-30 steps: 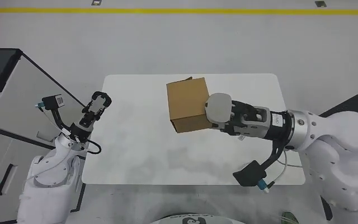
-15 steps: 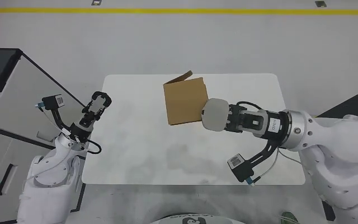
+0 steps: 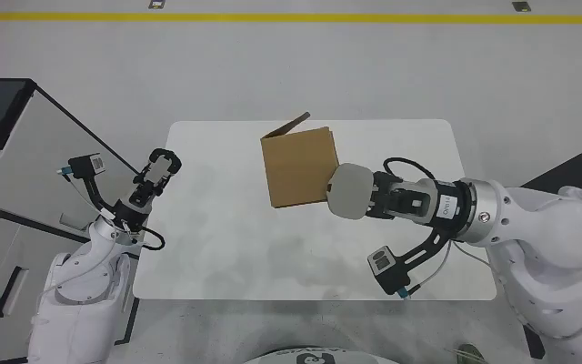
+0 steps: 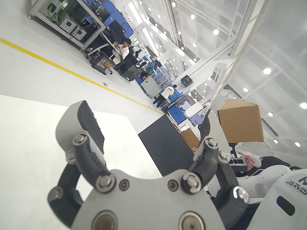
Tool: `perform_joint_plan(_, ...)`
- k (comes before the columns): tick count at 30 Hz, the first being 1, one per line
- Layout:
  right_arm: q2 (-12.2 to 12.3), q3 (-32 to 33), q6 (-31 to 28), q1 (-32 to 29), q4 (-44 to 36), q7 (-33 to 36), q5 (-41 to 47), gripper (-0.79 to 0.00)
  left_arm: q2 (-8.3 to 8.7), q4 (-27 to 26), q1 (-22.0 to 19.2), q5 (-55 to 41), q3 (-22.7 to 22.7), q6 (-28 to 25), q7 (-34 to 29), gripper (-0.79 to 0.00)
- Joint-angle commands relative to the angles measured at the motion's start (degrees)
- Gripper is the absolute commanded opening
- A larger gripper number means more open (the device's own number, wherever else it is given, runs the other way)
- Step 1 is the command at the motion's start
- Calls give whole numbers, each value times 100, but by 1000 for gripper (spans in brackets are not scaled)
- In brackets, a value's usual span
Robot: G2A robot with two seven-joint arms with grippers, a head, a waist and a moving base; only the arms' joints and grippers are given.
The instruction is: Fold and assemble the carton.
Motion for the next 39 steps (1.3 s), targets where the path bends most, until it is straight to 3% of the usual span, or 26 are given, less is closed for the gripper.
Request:
perform_joint_plan(1, 5, 12, 318, 12, 0, -72, -101, -785, 0, 0, 0, 0, 0, 0, 0, 0)
perform_joint_plan(6, 3, -46, 824, 5, 0, -145, -206, -785, 0, 0, 0, 0, 0, 0, 0, 0)
perform_joint_plan(21, -7, -89, 991, -114, 69, -53, 22, -785, 0, 0, 0, 0, 0, 0, 0, 0)
perform_joint_plan(39, -71, -231, 334, -353, 461, 329, 1776, -785, 0, 0, 0, 0, 0, 0, 0, 0)
